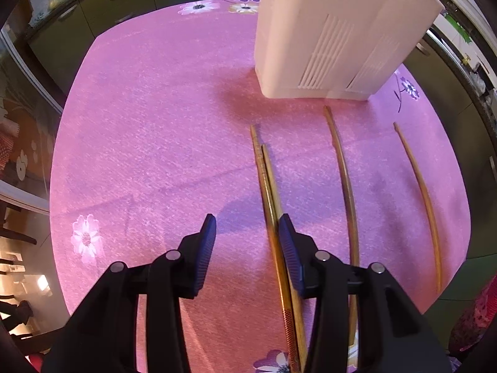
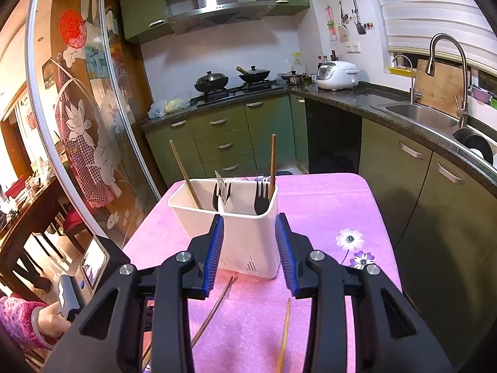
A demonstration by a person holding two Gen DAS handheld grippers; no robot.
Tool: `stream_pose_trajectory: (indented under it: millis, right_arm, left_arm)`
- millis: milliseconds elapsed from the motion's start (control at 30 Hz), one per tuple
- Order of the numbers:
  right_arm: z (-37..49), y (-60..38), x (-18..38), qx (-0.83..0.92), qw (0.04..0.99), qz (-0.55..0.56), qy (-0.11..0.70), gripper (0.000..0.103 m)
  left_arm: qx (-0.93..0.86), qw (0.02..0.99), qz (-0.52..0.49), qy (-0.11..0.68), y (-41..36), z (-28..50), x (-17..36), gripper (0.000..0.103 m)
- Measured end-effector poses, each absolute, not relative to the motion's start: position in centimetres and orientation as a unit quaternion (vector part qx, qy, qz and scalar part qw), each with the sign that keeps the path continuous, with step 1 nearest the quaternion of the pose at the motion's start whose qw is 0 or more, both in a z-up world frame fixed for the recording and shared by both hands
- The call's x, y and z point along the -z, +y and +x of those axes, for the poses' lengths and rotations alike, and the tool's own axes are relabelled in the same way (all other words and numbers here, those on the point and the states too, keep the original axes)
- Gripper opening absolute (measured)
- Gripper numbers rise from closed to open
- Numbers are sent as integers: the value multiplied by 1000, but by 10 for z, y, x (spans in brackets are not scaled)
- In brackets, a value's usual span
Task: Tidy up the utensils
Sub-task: 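Close the left gripper on a wooden chopstick while the right gripper grasps another chopstick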
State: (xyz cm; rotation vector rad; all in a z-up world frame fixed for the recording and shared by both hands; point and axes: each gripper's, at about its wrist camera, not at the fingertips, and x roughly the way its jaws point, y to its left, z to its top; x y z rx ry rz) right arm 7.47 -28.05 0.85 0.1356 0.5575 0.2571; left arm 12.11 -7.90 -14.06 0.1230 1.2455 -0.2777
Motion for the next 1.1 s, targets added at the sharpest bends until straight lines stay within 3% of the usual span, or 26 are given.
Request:
stream_pose_trajectory:
  millis: [267, 367, 467, 500, 567, 1000, 1100]
  right_arm:
    - [77, -273, 13, -134, 937, 50, 319, 35]
    - [82, -262, 37, -134, 917, 9, 375, 46]
    - [90, -253, 73, -122, 891, -31, 437, 51]
    - [94, -253, 85, -119, 880, -37, 458, 51]
    - [102, -252, 113, -109, 857, -54, 501, 51]
    - [113, -251, 165, -85, 814, -72, 570, 49]
    - [112, -249, 166, -101, 809, -62, 576, 33]
  left_arm:
    - [120, 797, 65, 589, -76, 124, 144, 41]
    - [119, 798, 75, 585, -80, 123, 145, 41]
    - [120, 800, 83, 582, -84, 123, 145, 25]
    - [121, 799, 77, 584, -83, 124, 144, 12]
    - [126, 796, 66, 588, -81, 125, 144, 8]
    - [149, 813, 53, 561, -70, 118, 118, 7]
    - [156, 815, 51, 555, -72, 116, 113, 7]
